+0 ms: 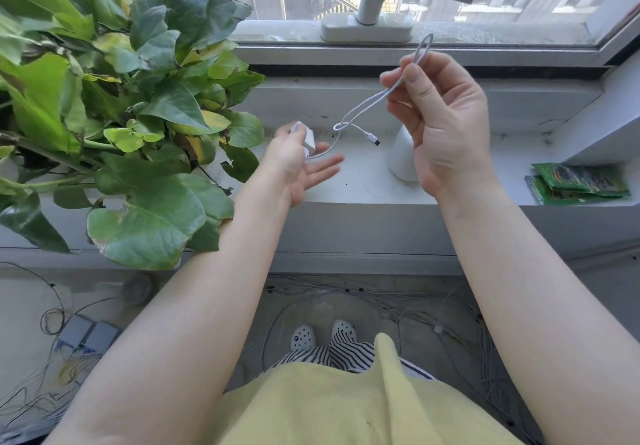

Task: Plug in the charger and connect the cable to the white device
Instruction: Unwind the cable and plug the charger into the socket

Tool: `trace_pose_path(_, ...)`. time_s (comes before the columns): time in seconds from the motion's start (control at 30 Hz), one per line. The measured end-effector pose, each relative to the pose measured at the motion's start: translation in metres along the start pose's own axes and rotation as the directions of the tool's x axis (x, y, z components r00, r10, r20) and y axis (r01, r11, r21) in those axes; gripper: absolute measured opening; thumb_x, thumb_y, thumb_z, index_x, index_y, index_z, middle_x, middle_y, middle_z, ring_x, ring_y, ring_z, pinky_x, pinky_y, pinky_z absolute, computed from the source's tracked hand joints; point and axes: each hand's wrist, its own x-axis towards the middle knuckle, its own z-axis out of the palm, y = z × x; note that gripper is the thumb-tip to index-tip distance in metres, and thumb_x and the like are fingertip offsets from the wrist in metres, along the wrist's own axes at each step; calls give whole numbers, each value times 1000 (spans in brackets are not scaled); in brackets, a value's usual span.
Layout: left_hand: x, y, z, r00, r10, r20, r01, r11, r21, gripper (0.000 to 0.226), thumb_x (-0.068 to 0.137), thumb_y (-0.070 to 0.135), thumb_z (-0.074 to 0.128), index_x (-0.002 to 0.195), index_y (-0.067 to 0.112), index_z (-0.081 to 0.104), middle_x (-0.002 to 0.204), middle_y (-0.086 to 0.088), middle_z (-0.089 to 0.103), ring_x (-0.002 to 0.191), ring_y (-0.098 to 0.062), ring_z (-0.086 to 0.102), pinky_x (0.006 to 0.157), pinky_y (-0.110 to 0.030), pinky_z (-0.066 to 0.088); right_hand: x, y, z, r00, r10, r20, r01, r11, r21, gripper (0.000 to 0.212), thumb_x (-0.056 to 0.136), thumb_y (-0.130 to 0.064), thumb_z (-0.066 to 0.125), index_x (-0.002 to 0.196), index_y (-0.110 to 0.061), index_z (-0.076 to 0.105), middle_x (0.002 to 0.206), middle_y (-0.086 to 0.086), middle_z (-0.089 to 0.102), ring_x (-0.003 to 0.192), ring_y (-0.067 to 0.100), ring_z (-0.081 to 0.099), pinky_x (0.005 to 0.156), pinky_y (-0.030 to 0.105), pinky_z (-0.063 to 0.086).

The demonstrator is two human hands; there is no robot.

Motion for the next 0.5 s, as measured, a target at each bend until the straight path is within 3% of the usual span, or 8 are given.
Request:
trace_pose_path(0.1, -1, 2, 4, 987, -123, 104, 140, 974, -179, 34, 103, 24, 33, 133, 10, 33, 100, -18, 52, 73, -45, 68, 66, -49, 60, 1, -1, 3, 998, 33, 46, -33, 999, 4, 8, 93, -7, 57, 92, -12, 63, 76, -3, 74, 75, 10, 67, 67, 20, 54)
trace_pose_path(0.17, 1, 4, 5, 967, -152, 203, 222, 894, -390, 38, 103, 20, 35, 134, -1, 32, 111, -24, 53, 66, -48, 68, 59, -51, 59, -1, 0, 3, 992, 109, 62, -110, 994, 11, 10, 94, -6, 56, 92, -11, 64, 74, -3, 73, 68, 8, 66, 64, 17, 54)
trace_pose_path(0.27, 5, 8, 4, 961, -111, 254, 238, 798, -553, 36, 102, 18, 35, 130, -5, 34, 124, -24, 47, 57, -42, 69, 50, -43, 59, -8, 4, -5, 974, 219, 57, -213, 972, -103, 9, 92, -7, 57, 90, -11, 65, 67, -3, 71, 59, 6, 64, 58, 15, 53)
trace_pose_path(0.33, 5, 8, 2, 974, -64, 216, 171, 835, -523, 26, 102, 15, 36, 122, -1, 40, 108, -25, 55, 57, -32, 70, 51, -36, 59, -10, 10, -13, 966, 255, 32, -237, 933, -272, 7, 91, -7, 60, 88, -11, 66, 64, -3, 70, 56, 6, 61, 57, 15, 53)
trace_pose_path(0.4, 6, 6, -1, 986, -11, 166, 85, 890, -447, 17, 102, 11, 35, 113, 5, 46, 96, -23, 56, 69, -26, 67, 57, -31, 60, -10, 17, -19, 963, 270, -16, -252, 873, -417, 9, 91, -6, 59, 87, -10, 65, 64, -1, 68, 54, 4, 58, 55, 15, 51)
trace_pose_path(0.5, 10, 1, -3, 981, 63, 182, -5, 954, -300, 28, 102, 6, 30, 123, 12, 48, 103, -16, 53, 85, -25, 65, 70, -30, 57, -4, 33, -23, 962, 263, -73, -260, 801, -540, 9, 93, -5, 54, 92, -8, 63, 66, 1, 64, 50, 1, 52, 51, 14, 45)
